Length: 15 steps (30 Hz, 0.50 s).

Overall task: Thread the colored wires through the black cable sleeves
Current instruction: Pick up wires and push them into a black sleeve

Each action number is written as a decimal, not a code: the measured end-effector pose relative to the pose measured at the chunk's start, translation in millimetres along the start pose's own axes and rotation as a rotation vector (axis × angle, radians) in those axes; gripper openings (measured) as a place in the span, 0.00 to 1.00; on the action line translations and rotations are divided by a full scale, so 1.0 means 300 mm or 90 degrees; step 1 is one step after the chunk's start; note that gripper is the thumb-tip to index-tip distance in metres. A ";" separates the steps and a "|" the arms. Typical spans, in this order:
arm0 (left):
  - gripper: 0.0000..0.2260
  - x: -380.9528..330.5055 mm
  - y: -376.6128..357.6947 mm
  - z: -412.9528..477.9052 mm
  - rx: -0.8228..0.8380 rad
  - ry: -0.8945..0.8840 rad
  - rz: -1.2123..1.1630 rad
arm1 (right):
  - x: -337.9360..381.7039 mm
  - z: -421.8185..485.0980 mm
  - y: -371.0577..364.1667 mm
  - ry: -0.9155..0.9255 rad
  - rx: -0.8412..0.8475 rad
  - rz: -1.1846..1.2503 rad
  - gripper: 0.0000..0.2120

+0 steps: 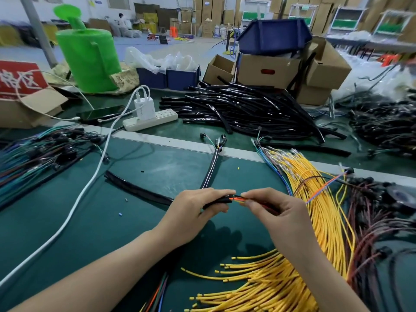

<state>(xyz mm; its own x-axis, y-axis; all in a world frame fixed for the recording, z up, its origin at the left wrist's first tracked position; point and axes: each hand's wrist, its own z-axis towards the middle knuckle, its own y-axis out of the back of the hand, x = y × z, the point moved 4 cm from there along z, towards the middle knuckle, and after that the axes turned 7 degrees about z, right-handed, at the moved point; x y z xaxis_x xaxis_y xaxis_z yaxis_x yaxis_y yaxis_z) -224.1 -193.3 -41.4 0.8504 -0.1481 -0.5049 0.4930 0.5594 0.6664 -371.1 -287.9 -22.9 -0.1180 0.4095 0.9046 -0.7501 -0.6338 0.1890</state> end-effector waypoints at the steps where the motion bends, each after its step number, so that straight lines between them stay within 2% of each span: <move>1: 0.14 0.001 0.000 0.000 0.000 0.001 -0.002 | -0.001 0.001 0.000 -0.001 0.001 -0.004 0.11; 6: 0.14 -0.001 -0.002 0.002 0.009 0.000 0.003 | -0.002 0.000 0.004 -0.003 0.001 -0.043 0.10; 15: 0.16 -0.007 -0.007 -0.005 0.032 0.001 0.036 | 0.007 0.003 0.006 0.068 0.026 -0.151 0.11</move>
<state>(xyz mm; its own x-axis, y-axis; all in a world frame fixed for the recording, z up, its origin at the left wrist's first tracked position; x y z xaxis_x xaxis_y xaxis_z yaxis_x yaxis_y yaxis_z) -227.2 -192.9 -42.4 0.8766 -0.1165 -0.4670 0.4535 0.5247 0.7204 -372.0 -288.7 -20.2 -0.0116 0.6162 0.7875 -0.7384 -0.5363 0.4088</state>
